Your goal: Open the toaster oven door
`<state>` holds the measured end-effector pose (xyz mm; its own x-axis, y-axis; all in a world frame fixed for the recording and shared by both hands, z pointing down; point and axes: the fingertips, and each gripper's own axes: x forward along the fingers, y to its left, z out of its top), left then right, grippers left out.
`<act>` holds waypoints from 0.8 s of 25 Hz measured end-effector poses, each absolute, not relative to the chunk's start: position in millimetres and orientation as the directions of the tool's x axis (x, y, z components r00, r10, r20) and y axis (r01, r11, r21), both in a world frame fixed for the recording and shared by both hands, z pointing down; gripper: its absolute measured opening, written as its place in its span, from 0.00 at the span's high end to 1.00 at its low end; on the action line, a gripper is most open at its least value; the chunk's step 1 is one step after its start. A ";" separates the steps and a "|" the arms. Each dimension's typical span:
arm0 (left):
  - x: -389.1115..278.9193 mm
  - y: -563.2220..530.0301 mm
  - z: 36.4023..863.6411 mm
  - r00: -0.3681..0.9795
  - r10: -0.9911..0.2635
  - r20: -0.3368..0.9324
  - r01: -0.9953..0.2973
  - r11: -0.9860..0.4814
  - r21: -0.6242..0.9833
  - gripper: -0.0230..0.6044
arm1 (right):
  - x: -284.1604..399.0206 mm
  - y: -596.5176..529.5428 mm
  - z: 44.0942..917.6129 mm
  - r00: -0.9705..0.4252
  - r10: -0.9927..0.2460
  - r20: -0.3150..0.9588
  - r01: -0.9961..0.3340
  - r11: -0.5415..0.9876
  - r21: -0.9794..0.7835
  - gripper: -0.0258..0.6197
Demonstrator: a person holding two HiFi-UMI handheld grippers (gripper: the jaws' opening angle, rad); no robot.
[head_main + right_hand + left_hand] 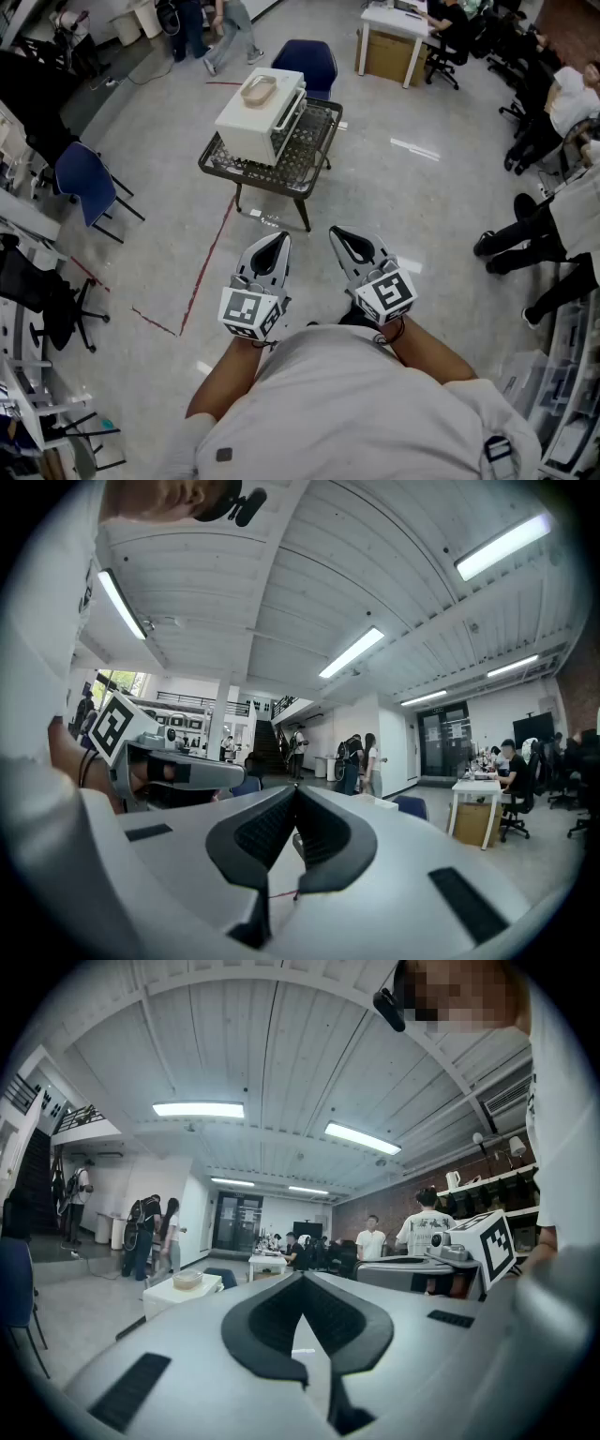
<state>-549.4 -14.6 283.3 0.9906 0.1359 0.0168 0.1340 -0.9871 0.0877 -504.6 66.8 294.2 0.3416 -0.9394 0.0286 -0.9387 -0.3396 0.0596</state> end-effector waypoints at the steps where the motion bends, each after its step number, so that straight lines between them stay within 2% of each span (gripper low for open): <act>1: -547.5 -15.6 283.3 0.991 0.136 0.017 0.134 -0.987 0.088 0.94 | -502.7 65.9 294.3 0.341 -0.939 0.030 -0.939 -0.339 0.060 0.93; 13: -515.4 -9.9 286.9 0.992 0.123 0.028 0.120 -0.989 0.091 0.94 | -468.7 73.3 294.9 0.338 -0.941 0.016 -0.940 -0.337 0.047 0.93; 20: -468.3 1.9 292.9 0.991 0.129 0.046 0.124 -0.988 0.090 0.94 | -421.0 85.1 296.5 0.338 -0.941 0.003 -0.940 -0.338 0.047 0.93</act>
